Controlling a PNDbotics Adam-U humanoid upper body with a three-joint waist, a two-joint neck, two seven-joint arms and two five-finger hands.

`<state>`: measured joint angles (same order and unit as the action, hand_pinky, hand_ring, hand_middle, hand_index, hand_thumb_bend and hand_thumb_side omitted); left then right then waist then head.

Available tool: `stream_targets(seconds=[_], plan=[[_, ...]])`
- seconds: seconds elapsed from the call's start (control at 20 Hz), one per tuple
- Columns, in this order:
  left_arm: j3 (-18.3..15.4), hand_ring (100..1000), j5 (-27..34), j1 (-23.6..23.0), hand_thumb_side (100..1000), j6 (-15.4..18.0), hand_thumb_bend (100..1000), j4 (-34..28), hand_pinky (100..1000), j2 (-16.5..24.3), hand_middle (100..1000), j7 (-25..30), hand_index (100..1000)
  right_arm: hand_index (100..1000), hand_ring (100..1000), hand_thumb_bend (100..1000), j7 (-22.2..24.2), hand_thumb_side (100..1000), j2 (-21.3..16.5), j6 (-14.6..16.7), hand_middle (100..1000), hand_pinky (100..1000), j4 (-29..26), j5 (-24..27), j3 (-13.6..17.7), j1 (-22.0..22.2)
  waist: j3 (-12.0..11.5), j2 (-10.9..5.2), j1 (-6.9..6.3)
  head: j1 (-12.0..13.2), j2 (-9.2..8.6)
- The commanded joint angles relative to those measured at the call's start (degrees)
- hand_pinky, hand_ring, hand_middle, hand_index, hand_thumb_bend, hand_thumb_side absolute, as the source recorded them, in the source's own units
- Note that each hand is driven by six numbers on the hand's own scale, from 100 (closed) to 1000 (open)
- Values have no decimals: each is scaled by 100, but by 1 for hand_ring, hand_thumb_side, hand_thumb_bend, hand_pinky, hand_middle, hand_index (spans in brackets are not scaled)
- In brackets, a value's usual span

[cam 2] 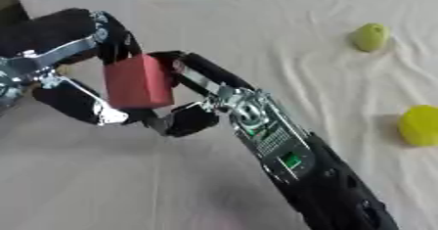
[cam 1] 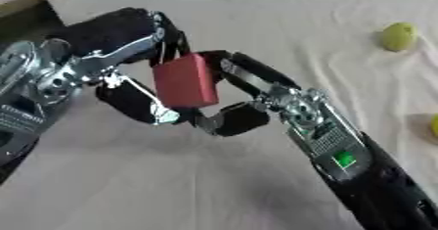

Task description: Pick up the objects with one hand, pass them to the other hand, and then place them into the box on the other side of the table.

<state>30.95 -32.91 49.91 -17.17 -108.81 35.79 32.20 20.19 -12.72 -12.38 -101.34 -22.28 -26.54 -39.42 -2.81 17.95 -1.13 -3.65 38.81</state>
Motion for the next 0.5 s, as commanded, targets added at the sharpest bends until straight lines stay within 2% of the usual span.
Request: stream_targets(seconds=[0.05, 0.25, 0.5], plan=[[-73, 437, -66, 14, 100, 12, 557, -64, 531, 230, 321, 13, 370, 922, 719, 146, -9, 524, -13, 56, 802, 756, -206, -65, 114, -91, -6, -94, -9, 3, -66], [-97, 423, -63, -16, 100, -1, 556, -82, 522, 258, 306, -17, 356, 927, 724, 150, -8, 542, -25, 92, 807, 758, -194, -137, 135, -74, -3, -95, -12, 1, -75], [-155, 407, -44, -53, 100, -29, 548, -130, 515, 296, 287, -61, 339, 935, 729, 191, 33, 494, -44, 104, 813, 760, -168, -232, 152, -49, 2, -92, -22, 3, -82]])
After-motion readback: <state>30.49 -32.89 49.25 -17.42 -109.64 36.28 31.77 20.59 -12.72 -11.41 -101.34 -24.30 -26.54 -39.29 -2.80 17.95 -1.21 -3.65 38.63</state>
